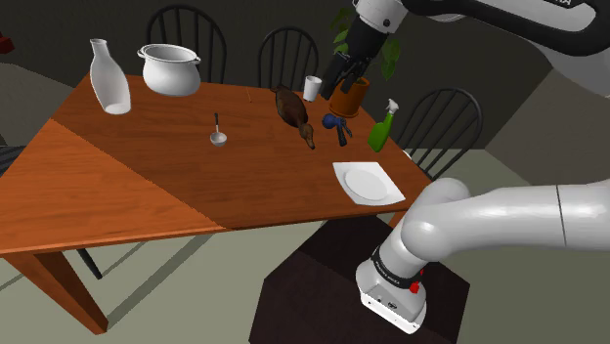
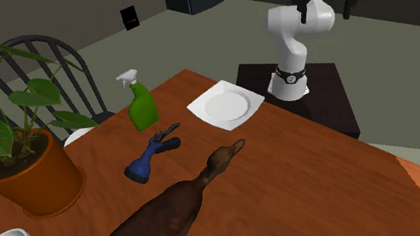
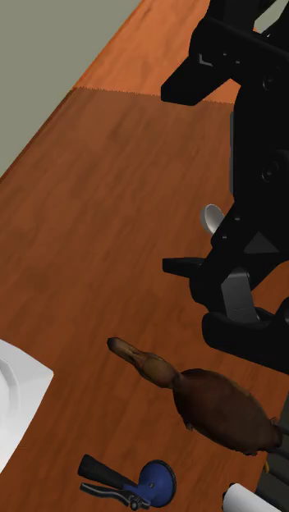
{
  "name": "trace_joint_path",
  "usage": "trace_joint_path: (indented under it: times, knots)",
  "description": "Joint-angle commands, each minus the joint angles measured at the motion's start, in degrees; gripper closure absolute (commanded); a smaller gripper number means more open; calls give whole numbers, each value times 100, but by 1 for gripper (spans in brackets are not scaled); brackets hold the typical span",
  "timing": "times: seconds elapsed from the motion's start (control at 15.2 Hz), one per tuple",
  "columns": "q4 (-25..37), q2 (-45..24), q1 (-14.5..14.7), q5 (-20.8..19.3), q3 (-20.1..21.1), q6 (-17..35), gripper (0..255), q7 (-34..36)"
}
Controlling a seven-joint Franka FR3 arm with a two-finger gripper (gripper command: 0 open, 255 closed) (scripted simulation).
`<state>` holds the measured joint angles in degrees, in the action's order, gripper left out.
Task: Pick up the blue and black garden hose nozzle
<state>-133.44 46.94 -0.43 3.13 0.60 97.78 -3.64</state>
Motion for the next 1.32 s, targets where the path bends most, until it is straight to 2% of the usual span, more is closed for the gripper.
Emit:
trace_joint_path:
  times: [0.0,0.59,1.25]
  knots:
    - [0,0,0,0,0,0,0,0]
    - [306,-1456,-400,-421,-552,719,0,-341]
    - [1129,-3273,-772,-664,-1135,1283,0,-680]
